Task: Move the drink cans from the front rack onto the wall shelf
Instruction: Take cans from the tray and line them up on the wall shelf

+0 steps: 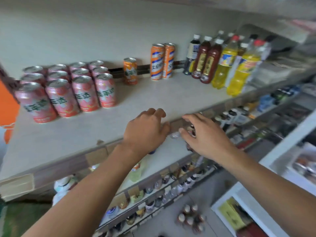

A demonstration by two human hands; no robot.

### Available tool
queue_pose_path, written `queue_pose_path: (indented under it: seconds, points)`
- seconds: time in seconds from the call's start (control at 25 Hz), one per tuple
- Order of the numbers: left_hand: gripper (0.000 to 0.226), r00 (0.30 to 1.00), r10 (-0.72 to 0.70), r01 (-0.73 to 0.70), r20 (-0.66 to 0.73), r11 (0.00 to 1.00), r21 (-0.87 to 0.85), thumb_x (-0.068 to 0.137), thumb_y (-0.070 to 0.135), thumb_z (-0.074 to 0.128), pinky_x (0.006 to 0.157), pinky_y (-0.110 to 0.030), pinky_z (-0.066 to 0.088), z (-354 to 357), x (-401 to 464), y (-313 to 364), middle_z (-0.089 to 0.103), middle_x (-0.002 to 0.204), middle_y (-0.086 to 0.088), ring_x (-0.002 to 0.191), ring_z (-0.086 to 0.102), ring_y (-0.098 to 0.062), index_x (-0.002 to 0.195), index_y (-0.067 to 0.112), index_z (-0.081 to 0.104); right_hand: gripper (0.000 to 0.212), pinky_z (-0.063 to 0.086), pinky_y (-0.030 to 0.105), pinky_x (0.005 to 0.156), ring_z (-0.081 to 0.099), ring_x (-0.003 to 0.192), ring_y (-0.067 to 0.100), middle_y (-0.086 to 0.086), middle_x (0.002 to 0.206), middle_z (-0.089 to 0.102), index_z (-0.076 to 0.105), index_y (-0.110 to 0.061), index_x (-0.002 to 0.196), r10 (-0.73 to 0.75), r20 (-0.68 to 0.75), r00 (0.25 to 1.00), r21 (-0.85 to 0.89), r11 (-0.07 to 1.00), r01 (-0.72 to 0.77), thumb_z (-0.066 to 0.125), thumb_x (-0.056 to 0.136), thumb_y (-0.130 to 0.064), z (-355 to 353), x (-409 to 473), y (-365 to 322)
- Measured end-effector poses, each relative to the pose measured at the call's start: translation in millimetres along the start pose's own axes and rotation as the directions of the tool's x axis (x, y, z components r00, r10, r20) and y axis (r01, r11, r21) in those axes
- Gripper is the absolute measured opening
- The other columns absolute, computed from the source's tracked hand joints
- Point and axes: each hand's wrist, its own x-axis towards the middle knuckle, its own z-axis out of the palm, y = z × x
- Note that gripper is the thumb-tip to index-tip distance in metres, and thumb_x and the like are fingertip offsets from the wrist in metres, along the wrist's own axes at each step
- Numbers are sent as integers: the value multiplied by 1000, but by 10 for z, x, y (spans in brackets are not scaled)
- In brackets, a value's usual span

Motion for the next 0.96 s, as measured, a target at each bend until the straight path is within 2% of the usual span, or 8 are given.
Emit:
queue_pose_path:
  seconds: [0.2,0.44,0.64,0.8,0.96]
  points:
    - [33,965,225,-219,136,974,-62,96,44,42,77,-41,50,480,4,868,59,118,-4,104,61,-33,121,23,52,48,43,36,95,46,127,23,4,135,53,49,-15,138,228,-14,974,-62,972,-228,52,97,-39,-190,-831,723]
    - [34,877,427,-406,222,904,-135,96,41,42,75,-39,48,1232,172,1987,57,118,-4,109,57,-29,120,20,52,47,42,33,96,44,129,20,2,136,54,49,-17,139,431,-67,900,-93,896,-435,50,98,-39,-450,-1581,1688]
    - [32,804,535,-494,258,844,-210,96,40,45,77,-37,48,1905,404,3118,58,119,-2,110,57,-27,120,20,54,47,46,39,98,47,129,24,2,140,51,48,-21,139,597,-76,799,-103,792,-602,49,97,-43,-719,-2143,2768]
    - [33,745,593,-537,305,805,-252,97,41,44,77,-39,50,2442,535,3903,59,118,-1,106,59,-26,122,22,52,39,48,36,87,55,118,24,0,131,58,51,-24,132,693,-69,718,-105,711,-696,49,97,-42,-768,-2555,3552]
    - [36,708,615,-549,347,788,-278,97,40,43,80,-41,52,2913,602,4415,58,122,-3,110,58,-27,125,20,52,36,52,38,81,61,106,29,8,121,63,53,-19,126,798,-52,600,-50,598,-800,48,93,-36,-690,-2784,4247]
